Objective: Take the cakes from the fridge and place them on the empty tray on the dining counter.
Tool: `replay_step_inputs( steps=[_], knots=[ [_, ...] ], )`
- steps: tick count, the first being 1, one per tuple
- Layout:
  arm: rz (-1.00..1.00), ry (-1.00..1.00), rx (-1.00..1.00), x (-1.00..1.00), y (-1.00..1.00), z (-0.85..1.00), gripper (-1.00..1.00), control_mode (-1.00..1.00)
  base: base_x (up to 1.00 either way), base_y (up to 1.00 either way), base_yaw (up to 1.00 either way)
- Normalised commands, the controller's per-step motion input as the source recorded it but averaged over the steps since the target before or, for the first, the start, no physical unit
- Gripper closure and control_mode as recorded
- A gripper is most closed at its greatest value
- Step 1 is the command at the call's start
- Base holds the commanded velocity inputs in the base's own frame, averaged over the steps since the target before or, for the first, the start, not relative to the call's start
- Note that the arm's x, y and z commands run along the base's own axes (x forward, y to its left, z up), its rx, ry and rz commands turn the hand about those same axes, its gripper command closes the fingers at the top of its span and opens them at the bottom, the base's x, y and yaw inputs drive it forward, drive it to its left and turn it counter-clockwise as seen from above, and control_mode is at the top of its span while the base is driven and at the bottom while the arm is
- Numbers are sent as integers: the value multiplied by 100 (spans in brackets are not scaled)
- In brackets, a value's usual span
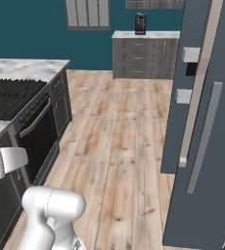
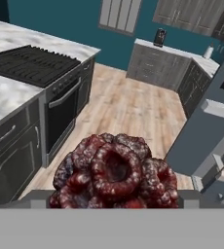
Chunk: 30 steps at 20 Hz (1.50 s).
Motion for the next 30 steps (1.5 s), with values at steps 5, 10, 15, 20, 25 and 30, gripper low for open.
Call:
replay_step_inputs(
  steps=[5,10,15,20,25,30],
  knots=[
    [0,0,0,0,0,0,100,100,-78,2,0],
    [0,0,0,0,0,0,100,100,-92,0,0],
    [0,0,0,0,0,0,100,100,-91,0,0],
    [0,0,0,0,0,0,100,100,-57,14,0],
    [0,0,0,0,0,0,100,100,-19,49,0],
    [0,0,0,0,0,0,100,100,31,100,0]
  ],
)
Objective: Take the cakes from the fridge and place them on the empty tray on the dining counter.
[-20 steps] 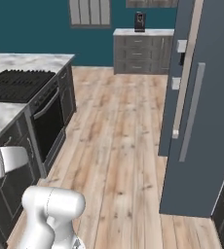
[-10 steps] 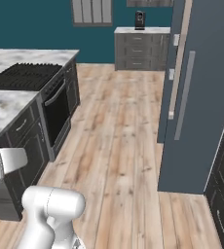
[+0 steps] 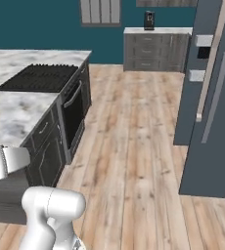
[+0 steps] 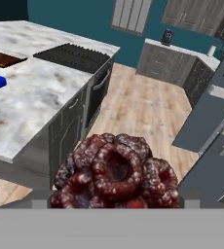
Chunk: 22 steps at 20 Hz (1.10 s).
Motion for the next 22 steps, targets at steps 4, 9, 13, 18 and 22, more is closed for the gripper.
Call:
replay_step_inputs(
  steps=[4,9,13,18,22],
  knots=[
    [0,0,0,0,0,0,100,100,-24,89,0],
    [0,0,0,0,0,0,100,100,-95,13,0],
    [0,0,0,0,0,0,100,100,-100,16,0],
    [0,0,0,0,0,0,100,100,-43,68,0],
    [0,0,0,0,0,0,100,100,0,100,0]
  ],
)
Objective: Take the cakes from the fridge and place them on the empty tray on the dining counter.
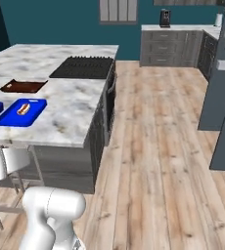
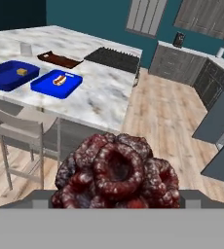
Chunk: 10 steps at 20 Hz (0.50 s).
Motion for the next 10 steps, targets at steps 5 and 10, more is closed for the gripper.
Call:
replay_step_inputs(
  steps=[5,10],
  knots=[
    [0,0,0,0,0,0,100,100,0,100,0],
    [0,0,0,0,0,0,100,100,-4,100,0]
  ],
)
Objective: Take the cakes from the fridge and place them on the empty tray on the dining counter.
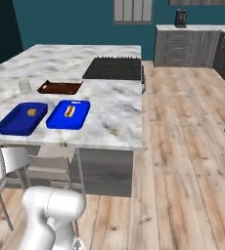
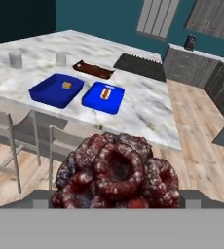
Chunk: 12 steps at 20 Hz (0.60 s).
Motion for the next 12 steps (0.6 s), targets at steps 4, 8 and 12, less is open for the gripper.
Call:
replay_step_inputs(
  steps=[4,8,12],
  knots=[
    [0,0,0,0,0,0,100,100,-8,100,0],
    [0,0,0,0,0,0,100,100,-1,100,0],
    [0,0,0,0,0,0,100,100,0,100,0]
  ],
)
